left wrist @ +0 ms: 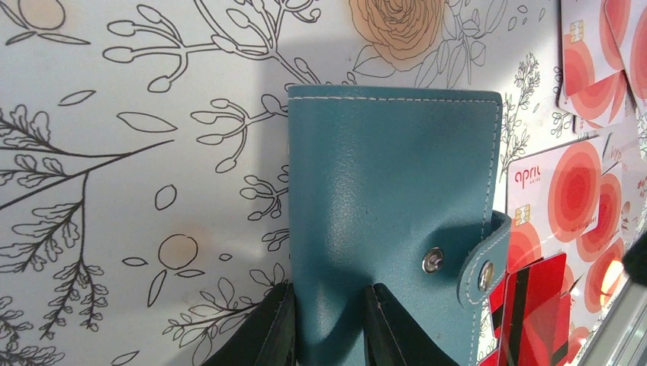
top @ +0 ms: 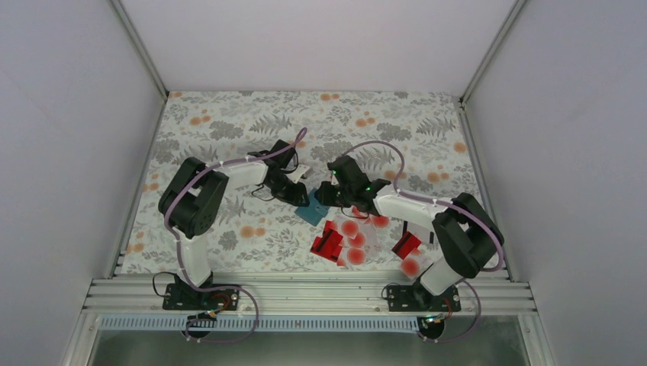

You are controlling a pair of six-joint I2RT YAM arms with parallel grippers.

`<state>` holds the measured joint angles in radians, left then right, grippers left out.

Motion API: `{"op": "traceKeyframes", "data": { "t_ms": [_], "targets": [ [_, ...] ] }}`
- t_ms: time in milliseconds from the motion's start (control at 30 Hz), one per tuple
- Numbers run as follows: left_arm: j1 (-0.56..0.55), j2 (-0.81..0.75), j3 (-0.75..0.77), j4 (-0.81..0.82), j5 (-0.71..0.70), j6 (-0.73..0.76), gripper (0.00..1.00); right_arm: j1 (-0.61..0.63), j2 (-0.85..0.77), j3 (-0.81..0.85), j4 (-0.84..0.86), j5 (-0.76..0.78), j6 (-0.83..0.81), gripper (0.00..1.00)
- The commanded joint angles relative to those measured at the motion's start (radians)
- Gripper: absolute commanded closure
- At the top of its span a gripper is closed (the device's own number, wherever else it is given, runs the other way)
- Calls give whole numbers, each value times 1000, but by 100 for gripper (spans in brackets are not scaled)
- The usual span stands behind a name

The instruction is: Put the credit cards into the card holder

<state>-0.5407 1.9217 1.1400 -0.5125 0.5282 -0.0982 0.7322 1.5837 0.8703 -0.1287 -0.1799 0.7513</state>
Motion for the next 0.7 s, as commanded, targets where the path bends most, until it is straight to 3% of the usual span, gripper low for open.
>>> {"op": "traceKeyframes", "data": {
  "t_ms": [0,200,667],
  "targets": [
    [-22,96,-50,-65,-123,-3,78,56,-3,44,-107,27,-29,84],
    [-24,98,-47,-66,-134,-1,78,112,-6,41,-259,96,-6,85],
    [-27,89,-56,-64,-140,0,78,138,111,112,-295,197,17,84]
  ]
}}
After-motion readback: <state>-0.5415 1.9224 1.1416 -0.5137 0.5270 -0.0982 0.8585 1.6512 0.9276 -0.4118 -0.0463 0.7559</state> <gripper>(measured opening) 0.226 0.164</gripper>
